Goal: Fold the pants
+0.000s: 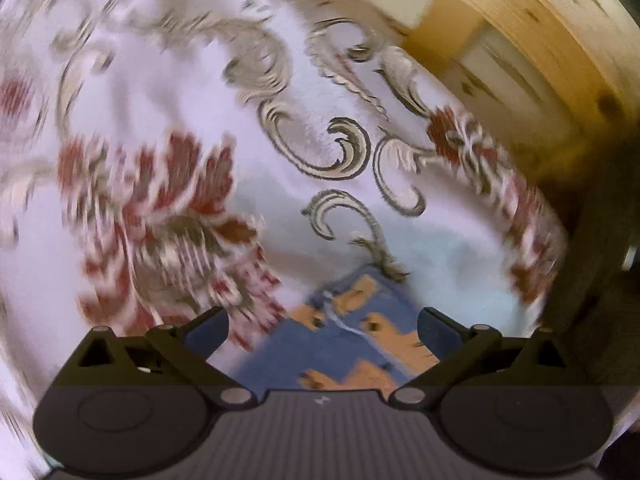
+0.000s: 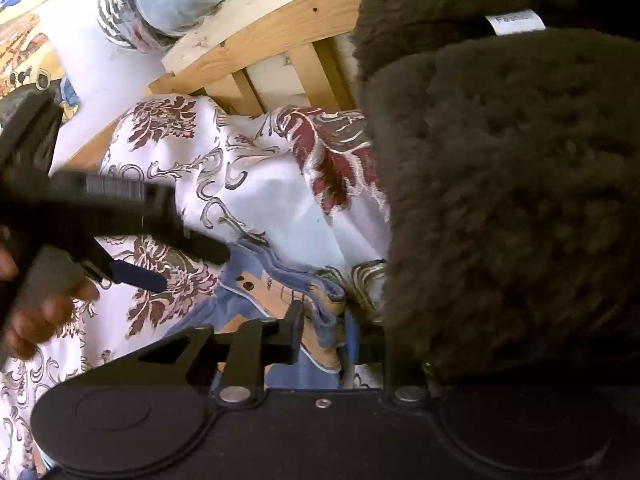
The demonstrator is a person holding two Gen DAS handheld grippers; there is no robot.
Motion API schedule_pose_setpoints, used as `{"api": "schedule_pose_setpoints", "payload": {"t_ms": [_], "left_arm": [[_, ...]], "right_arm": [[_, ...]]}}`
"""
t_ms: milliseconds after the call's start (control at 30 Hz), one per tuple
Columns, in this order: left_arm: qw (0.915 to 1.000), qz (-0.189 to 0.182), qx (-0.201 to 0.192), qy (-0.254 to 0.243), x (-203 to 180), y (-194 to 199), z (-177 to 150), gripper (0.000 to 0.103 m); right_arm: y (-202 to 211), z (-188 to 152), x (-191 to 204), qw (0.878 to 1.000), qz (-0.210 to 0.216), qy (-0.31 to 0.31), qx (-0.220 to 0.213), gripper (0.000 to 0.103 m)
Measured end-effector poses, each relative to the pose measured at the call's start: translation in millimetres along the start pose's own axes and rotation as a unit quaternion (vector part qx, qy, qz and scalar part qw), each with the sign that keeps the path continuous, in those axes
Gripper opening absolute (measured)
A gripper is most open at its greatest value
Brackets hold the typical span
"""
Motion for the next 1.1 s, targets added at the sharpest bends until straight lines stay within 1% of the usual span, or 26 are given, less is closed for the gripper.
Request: {"api": "schedule_pose_setpoints", "payload": {"t_ms": [33, 67, 100, 200, 300, 433, 500, 633, 700, 733, 800, 900, 933, 967, 1000, 1067, 1100], "left_arm": [[0.9993, -0.004, 0.008, 0.038, -2.9, 1.3, 0.3, 0.103], [0.9978, -0.006, 0.013, 0.065, -5.0, 2.3, 0.0, 0.103], [0.995, -0.011, 0.017, 0.098, -9.2, 2.2, 0.6, 0.103], [0.9879, -0.007, 0.026, 0.153, -19.5, -0.6, -2.5, 0.103], [0.9835, 0.013, 0.027, 0.178, -29.0, -6.1, -2.1, 0.101], [0.979, 0.045, 0.023, 0.197, -35.7, -10.5, -2.6, 0.1], [0.9753, 0.067, 0.019, 0.21, -40.5, -12.4, -4.6, 0.1], [0.9648, 0.109, 0.018, 0.238, -43.6, -17.1, -13.9, 0.102], [0.9642, 0.125, 0.015, 0.233, -47.1, -17.9, -15.9, 0.102], [0.9641, 0.139, 0.012, 0.226, -48.0, -18.0, -16.0, 0.101], [0.965, 0.16, 0.007, 0.208, -51.2, -19.3, -16.3, 0.097], [0.9641, 0.179, 0.008, 0.196, -60.6, -22.5, -12.4, 0.088], [0.9636, 0.182, 0.009, 0.195, -62.0, -22.6, -11.1, 0.084], [0.9635, 0.183, 0.009, 0.196, -61.8, -20.5, -10.8, 0.077], [0.964, 0.179, 0.01, 0.196, -62.9, -19.7, -10.6, 0.073], [0.9646, 0.172, 0.016, 0.2, -66.7, -20.7, -10.0, 0.052], [0.9649, 0.168, 0.02, 0.201, -63.2, -20.6, -11.9, 0.049]], "right_arm": [[0.1, -0.4, 1.1, 1.0, 0.001, 0.002, -0.001, 0.029], [0.4, -1.1, 2.2, 1.0, 0.001, 0.004, -0.001, 0.03], [0.2, -1.4, 3.4, 1.0, 0.001, 0.006, -0.001, 0.032], [0.5, -2.2, 3.5, 1.0, 0.007, 0.004, -0.001, 0.035], [1.2, -2.3, 1.6, 1.0, 0.013, -0.005, 0.001, 0.035], [0.9, -2.5, -0.3, 1.0, 0.02, -0.015, 0.003, 0.035], [0.6, -3.0, -0.4, 1.0, 0.022, -0.019, 0.004, 0.035], [0.0, -3.8, -0.8, 0.999, 0.029, -0.03, 0.008, 0.038], [-0.3, -3.9, -0.5, 0.999, 0.03, -0.033, 0.009, 0.039], [-0.7, -4.0, -0.5, 0.999, 0.03, -0.034, 0.01, 0.039], [-1.2, -3.7, -0.7, 0.999, 0.029, -0.034, 0.01, 0.038], [-1.9, -3.3, -1.7, 0.999, 0.024, -0.036, 0.009, 0.032], [-2.3, -3.3, -2.9, 0.999, 0.022, -0.037, 0.01, 0.03], [-2.1, -3.4, -3.5, 0.999, 0.02, -0.037, 0.009, 0.029], [-1.9, -3.7, -3.4, 0.999, 0.019, -0.037, 0.009, 0.029], [-1.9, -3.4, -3.1, 0.999, 0.02, -0.032, 0.007, 0.029], [-1.7, -3.5, -3.3, 0.999, 0.021, -0.033, 0.007, 0.029]]}}
Point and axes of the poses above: each gripper's, at about its wrist camera, not at the fingertips, and y roughly against the way its jaws point, x to its left, z to its top, the point moved 10 cm from there along -y, roughly the way its jaws point, and after that the axes turned 1 degree about y, right-handed, at the moved point
